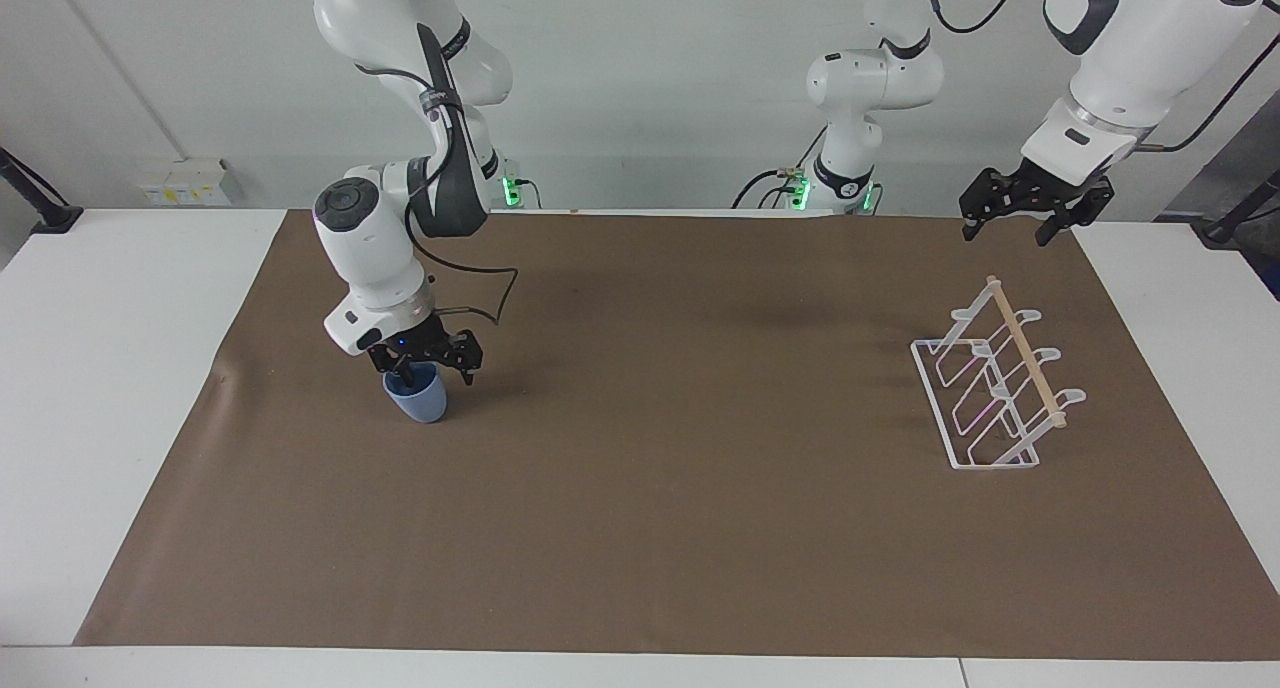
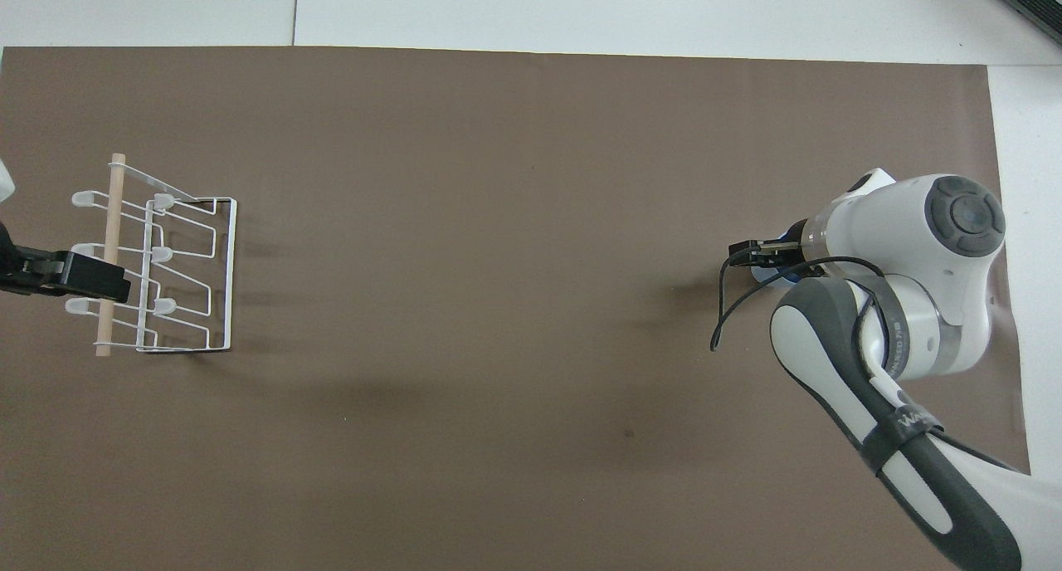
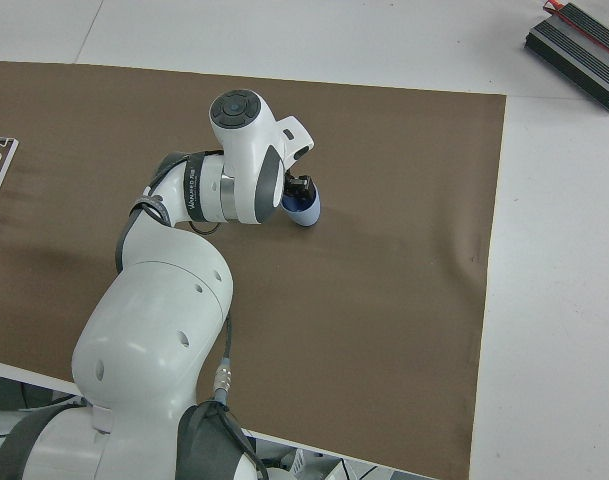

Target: Hang cup on cup holder

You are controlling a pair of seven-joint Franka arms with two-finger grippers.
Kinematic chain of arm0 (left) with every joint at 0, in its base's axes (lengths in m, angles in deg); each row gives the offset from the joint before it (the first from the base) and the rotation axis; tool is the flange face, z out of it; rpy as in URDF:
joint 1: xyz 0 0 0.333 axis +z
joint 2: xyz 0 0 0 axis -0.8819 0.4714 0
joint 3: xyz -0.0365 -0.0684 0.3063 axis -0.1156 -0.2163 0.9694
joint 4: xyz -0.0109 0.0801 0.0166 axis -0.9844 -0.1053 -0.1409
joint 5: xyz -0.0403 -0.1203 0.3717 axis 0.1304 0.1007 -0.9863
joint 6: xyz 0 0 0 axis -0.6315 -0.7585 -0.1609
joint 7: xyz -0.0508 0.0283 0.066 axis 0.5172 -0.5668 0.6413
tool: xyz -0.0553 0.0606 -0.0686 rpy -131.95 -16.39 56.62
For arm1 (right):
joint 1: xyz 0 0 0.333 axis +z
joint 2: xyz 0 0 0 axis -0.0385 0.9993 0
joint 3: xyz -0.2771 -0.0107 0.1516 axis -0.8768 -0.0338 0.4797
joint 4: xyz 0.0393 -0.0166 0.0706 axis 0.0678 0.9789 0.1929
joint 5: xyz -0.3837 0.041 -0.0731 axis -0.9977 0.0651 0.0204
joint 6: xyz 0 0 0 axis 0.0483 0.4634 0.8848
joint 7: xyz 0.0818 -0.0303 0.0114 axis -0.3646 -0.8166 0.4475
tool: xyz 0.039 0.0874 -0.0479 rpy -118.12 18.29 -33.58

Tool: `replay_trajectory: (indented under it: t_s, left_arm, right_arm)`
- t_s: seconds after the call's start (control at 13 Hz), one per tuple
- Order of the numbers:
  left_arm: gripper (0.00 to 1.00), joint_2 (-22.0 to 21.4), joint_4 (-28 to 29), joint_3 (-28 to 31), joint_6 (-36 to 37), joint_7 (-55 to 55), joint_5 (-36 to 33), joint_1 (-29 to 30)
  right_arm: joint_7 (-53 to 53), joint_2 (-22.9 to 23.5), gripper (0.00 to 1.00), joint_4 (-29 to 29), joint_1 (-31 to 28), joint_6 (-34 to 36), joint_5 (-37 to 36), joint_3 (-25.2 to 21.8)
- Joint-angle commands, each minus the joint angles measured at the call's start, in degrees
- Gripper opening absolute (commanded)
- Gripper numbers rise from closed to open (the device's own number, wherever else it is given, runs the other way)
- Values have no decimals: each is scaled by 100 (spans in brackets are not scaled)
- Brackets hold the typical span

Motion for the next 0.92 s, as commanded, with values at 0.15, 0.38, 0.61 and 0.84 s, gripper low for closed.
replay_trajectory:
  t_s: [0.15, 0.38, 0.61, 0.84]
  left_arm:
    - [100, -358, 458, -29, 162, 1395, 100, -112]
    - [100, -376, 494, -21, 179, 2279, 511, -104]
    - [100, -412, 529, -21, 171, 2530, 636, -112]
    - [100, -412, 538, -12, 153, 2538, 636, -104]
  right_arm:
    - [109, -67, 35, 100, -19, -114, 37, 28]
    - [581, -67, 0, 100, -36, -106, 19, 19]
    - [865, -67, 0, 100, -36, -79, 19, 19]
    - [891, -67, 0, 83, -71, -18, 19, 19]
